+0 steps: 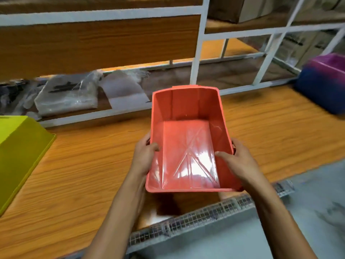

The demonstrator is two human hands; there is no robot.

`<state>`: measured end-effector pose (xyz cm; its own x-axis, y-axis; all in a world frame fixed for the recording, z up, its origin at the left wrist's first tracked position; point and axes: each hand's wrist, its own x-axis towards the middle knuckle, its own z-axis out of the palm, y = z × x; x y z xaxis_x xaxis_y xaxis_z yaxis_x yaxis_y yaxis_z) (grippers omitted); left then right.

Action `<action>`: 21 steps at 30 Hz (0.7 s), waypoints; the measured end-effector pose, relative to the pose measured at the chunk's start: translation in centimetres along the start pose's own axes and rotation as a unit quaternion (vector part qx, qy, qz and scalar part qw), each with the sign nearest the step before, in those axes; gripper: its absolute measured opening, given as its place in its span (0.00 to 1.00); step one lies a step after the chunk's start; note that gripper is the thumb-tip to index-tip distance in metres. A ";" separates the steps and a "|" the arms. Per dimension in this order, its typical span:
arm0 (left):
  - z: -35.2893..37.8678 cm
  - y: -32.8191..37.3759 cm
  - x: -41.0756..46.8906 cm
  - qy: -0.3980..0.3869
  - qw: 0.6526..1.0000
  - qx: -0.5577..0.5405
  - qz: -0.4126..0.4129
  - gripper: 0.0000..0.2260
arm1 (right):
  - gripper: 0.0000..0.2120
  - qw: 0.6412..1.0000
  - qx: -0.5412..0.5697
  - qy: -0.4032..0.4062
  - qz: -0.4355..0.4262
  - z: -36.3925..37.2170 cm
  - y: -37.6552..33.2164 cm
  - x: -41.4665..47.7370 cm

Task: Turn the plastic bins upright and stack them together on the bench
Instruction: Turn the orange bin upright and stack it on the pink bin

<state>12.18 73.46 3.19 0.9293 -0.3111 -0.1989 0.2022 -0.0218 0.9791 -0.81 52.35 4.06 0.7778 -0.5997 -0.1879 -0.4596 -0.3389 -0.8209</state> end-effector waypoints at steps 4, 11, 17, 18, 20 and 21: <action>8.4 -1.2 -3.3 -0.048 0.999 0.011 -0.005 0.27 | 0.45 0.999 -0.010 -0.046 0.013 -8.1 5.6 -2.0; 21.1 -2.7 -7.5 -0.213 0.976 0.038 -0.005 0.31 | 0.26 0.992 0.093 0.083 0.028 -18.3 13.0 -6.2; 30.3 -3.0 -8.0 -0.277 0.961 0.011 0.006 0.36 | 0.16 0.913 0.301 0.250 0.115 -22.8 18.4 -8.6; 31.8 -3.3 -7.9 -0.286 0.958 0.009 0.004 0.36 | 0.14 0.905 0.302 0.275 0.119 -23.4 19.3 -8.6; 34.7 -3.8 -7.7 -0.301 0.954 0.006 -0.003 0.36 | 0.14 0.891 0.308 0.310 0.120 -24.6 20.6 -8.3; 36.0 -4.0 -7.5 -0.306 0.952 0.003 -0.008 0.36 | 0.15 0.885 0.315 0.322 0.118 -25.2 21.2 -7.9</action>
<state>-6.76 41.64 2.36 0.5710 -0.8066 -0.1529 0.2110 -0.0358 0.9768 -27.55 31.62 1.72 0.1940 -0.9571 -0.2151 -0.0891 0.2012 -0.9755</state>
